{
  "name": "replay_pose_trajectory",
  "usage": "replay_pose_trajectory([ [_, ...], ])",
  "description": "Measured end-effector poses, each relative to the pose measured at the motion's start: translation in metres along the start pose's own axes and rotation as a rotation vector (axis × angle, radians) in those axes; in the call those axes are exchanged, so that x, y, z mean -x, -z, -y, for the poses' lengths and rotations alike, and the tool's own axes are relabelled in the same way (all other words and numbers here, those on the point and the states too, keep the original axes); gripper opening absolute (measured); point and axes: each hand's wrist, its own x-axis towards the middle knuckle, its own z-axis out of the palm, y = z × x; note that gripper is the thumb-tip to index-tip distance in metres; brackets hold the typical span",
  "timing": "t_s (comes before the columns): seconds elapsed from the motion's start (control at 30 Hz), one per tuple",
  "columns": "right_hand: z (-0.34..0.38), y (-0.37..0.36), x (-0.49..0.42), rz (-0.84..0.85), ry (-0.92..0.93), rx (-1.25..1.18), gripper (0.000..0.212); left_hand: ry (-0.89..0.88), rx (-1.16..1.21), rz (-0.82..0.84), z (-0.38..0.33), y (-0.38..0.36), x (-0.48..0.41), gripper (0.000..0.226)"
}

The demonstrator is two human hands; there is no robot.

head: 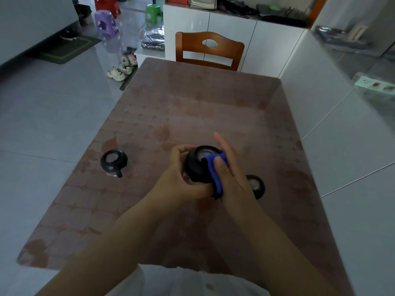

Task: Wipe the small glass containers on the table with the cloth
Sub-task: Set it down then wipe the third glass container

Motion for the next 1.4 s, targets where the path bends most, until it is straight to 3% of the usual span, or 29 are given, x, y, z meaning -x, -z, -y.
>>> replay_pose_trajectory([
  [0.27, -0.010, 0.003, -0.001, -0.135, 0.064, -0.185, 0.039, -0.025, 0.019, 0.131, 0.000, 0.004, 0.003, 0.086],
  [0.4, -0.014, 0.007, -0.002, -0.178, -0.044, -0.328, 0.038, 0.050, 0.161, 0.202, 0.009, 0.010, 0.001, 0.096],
  [0.5, -0.017, 0.003, 0.004, -0.162, -0.110, -0.332, 0.038, 0.069, 0.155, 0.180, 0.014, 0.009, -0.001, 0.090],
  [0.67, -0.021, 0.001, 0.008, -0.272, -0.137, -0.338, 0.041, 0.042, -0.194, 0.058, 0.013, 0.006, 0.000, 0.069],
  [0.77, -0.021, -0.001, 0.007, -0.339, -0.142, -0.281, 0.031, 0.043, -0.180, 0.017, 0.014, -0.006, 0.005, 0.056],
  [0.9, -0.019, -0.004, 0.005, -0.345, -0.127, -0.303, 0.032, 0.014, -0.158, 0.006, 0.017, -0.011, 0.005, 0.073],
  [1.07, -0.018, -0.006, 0.006, -0.275, -0.192, -0.360, 0.062, -0.065, -0.232, -0.020, 0.015, -0.001, 0.000, 0.073],
  [1.23, -0.022, -0.001, 0.004, -0.284, -0.248, -0.277, 0.042, -0.197, -0.460, 0.102, 0.014, 0.006, -0.001, 0.074],
  [1.4, -0.026, -0.002, 0.006, -0.312, -0.257, -0.241, 0.034, -0.236, -0.627, 0.103, 0.017, 0.006, -0.002, 0.072],
])
